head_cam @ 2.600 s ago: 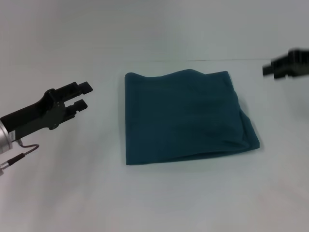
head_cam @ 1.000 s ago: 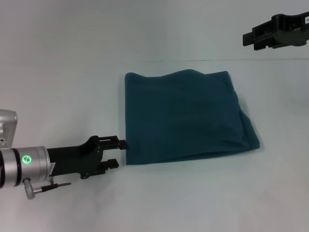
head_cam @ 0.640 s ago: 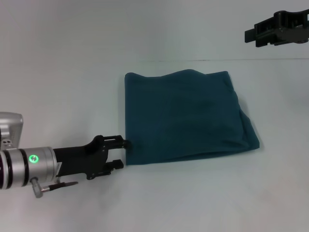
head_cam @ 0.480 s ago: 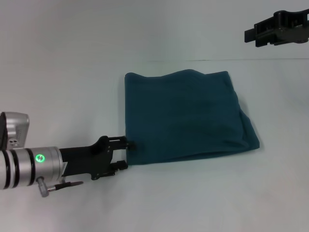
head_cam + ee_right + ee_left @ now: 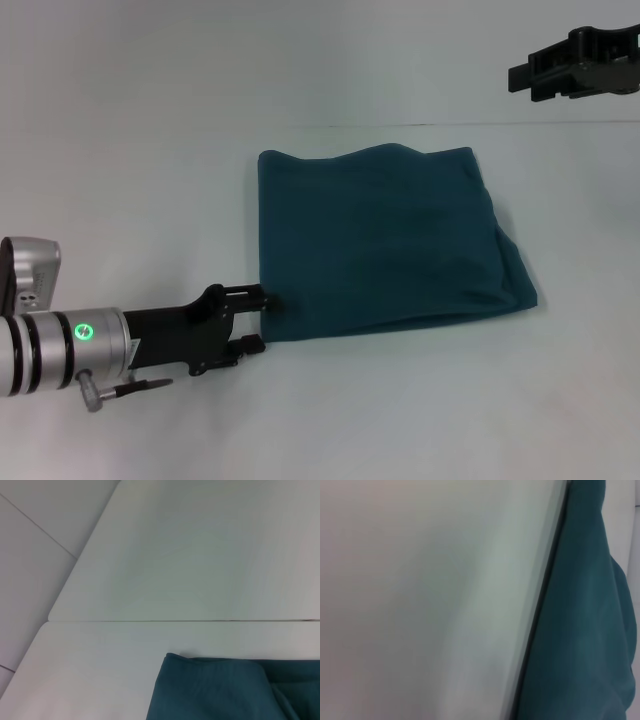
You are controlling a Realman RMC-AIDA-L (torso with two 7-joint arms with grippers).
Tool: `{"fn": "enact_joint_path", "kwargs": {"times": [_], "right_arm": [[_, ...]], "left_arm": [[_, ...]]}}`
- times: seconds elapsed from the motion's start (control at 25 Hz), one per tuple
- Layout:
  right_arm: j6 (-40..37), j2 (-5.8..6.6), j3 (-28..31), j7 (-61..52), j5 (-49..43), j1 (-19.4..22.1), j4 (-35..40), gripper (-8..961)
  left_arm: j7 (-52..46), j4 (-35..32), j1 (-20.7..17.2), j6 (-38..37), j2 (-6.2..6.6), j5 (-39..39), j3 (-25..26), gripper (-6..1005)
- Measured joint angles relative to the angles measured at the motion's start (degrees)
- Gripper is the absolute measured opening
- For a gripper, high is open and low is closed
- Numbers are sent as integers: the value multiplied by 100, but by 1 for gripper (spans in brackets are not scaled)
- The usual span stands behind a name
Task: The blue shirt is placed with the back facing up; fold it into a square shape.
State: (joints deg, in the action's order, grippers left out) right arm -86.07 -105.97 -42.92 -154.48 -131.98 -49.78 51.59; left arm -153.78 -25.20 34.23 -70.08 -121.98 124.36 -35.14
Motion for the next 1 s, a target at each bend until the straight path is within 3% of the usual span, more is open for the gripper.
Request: {"fn": "enact_joint_path", "kwargs": {"times": [0.36,0.8,1.0], "right_arm": [[3,-6,47,13,6,-8,-9,419],[-39,-40,55,17,13,-29,-9,419],[-47,-34,66,0,100,-21,-8,418]], "left_arm": [[-30,5,4,43,-1,16,-4,622],[57,223,473,261,-81,28,-29,574],[167,191,495,262,-111,15,-39,552]]}}
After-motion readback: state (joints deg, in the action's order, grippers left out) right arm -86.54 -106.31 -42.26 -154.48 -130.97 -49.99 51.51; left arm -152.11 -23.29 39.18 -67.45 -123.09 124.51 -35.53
